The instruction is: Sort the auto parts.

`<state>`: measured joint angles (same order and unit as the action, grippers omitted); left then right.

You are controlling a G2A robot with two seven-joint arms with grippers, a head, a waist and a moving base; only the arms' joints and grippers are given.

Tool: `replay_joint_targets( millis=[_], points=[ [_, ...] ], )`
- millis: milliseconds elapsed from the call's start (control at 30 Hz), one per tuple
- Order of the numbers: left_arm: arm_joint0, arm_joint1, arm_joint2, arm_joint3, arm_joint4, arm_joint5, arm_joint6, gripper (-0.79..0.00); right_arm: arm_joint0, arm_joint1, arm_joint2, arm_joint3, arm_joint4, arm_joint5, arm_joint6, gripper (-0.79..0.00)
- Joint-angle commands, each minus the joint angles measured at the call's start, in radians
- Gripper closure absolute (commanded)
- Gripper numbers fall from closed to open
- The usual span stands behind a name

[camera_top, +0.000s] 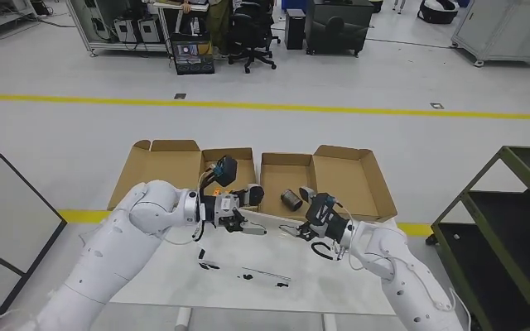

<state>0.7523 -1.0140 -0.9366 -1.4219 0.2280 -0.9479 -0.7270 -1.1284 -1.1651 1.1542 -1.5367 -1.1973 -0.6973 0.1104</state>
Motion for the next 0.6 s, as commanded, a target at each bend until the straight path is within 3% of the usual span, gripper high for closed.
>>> replay_joint_targets(
  millis=[0, 133, 200, 267, 567],
  points=[
    [0.007, 0.002, -0.006, -0.040, 0.277, 0.025, 0.003, -0.785, 0.015, 0.002, -0.002, 0.015, 0.046, -0.080, 0.007, -0.785],
    [0.011, -0.006, 0.024, -0.033, 0.476, 0.014, 0.068, -0.785, 0.023, 0.015, 0.041, 0.045, 0.125, -0.250, -0.022, -0.785],
    [-0.006, -0.015, 0.053, -0.018, 0.569, 0.018, 0.079, -0.625, 0.017, 0.024, 0.070, 0.054, 0.150, -0.315, -0.040, -0.785],
    [-0.021, -0.027, 0.085, 0.001, 0.626, 0.024, 0.116, -0.403, 0.003, 0.035, 0.078, 0.043, 0.182, -0.315, -0.065, -0.785],
    [-0.107, -0.071, 0.186, 0.090, 0.802, -0.006, 0.231, -0.351, -0.020, 0.107, 0.082, 0.026, 0.283, -0.315, -0.133, -0.785]
  ],
)
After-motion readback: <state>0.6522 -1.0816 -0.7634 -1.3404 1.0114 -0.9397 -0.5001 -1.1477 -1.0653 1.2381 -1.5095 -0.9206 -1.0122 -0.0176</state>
